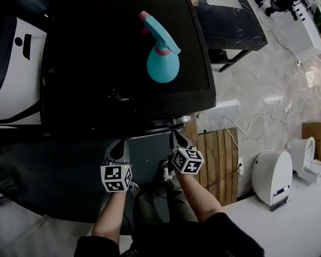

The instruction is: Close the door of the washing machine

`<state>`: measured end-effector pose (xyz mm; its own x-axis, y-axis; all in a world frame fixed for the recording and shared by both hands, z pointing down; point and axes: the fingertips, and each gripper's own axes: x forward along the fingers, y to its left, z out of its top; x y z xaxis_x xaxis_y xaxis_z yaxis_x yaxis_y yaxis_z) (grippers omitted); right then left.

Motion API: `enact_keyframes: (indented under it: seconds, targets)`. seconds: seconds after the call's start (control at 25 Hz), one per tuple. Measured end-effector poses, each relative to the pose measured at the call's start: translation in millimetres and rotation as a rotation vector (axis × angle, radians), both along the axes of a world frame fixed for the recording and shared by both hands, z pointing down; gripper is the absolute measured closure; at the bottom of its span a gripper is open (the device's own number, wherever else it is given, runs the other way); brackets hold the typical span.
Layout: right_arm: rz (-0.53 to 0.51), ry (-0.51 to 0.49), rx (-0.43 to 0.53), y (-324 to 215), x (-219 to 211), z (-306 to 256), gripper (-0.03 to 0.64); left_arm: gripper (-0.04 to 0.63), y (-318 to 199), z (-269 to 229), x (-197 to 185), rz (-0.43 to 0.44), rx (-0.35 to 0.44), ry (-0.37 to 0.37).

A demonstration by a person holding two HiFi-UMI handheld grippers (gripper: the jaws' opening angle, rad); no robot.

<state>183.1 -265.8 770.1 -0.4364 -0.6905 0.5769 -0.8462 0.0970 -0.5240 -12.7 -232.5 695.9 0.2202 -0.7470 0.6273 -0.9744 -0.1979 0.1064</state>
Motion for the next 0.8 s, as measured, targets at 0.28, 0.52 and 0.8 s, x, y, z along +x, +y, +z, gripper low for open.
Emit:
enact_keyframes:
  seconds: [0.28, 0.52, 0.8]
  targets:
    - [0.035, -0.011, 0.003, -1.2, -0.2, 2.3, 0.617, 0.588, -1.1, 0.9, -0.2, 0.005, 0.001, 0.021]
    - [0.001, 0.014, 0.026, -6.5, -1.0, 2.2, 0.617, 0.588, -3.9, 0.9, -0.5, 0.016, 0.01, 0.03]
    - [-0.041, 0.026, 0.047, -6.2, -2.4, -0.8, 0.615, 0.588, -2.7, 2.1, -0.1, 0.004, 0.015, 0.034]
